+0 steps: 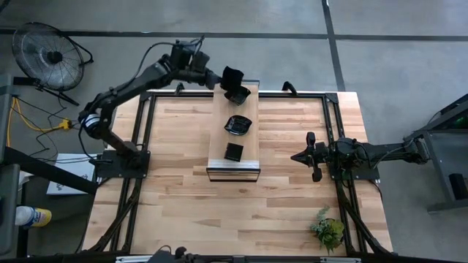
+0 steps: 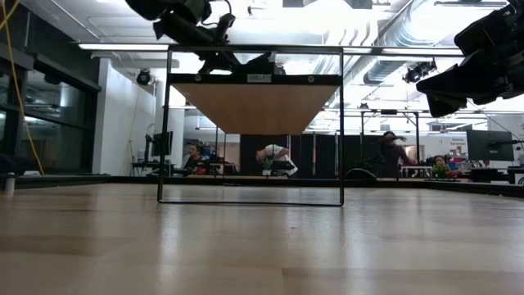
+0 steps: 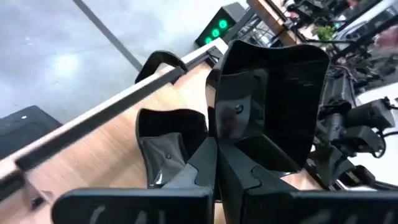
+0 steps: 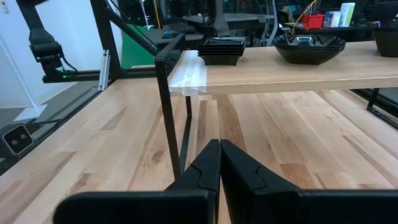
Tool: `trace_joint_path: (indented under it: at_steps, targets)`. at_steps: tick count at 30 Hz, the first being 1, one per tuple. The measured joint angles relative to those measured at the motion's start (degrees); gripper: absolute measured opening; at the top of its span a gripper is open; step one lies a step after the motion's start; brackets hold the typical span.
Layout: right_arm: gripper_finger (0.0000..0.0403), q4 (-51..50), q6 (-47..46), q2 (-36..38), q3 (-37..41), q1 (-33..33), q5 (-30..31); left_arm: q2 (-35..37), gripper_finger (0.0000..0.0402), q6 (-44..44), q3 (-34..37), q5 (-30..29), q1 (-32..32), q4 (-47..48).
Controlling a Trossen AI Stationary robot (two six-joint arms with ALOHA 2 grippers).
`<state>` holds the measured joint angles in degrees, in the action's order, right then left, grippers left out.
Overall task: Pick & Place Mini shaped plates
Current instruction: Stack the distorted square plate on top of the stacked distorted square plates on the shelf
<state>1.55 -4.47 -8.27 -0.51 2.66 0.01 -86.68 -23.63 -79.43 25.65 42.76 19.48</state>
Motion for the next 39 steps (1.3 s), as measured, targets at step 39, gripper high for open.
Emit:
trace_joint_path:
  at_steps: [39]
  targets:
    - [0.0005,0.0,0.0,0.0,0.0,0.0,0.0,-23.6,0.0000,13.1,-40.9,-16.9,-5.8,45.3]
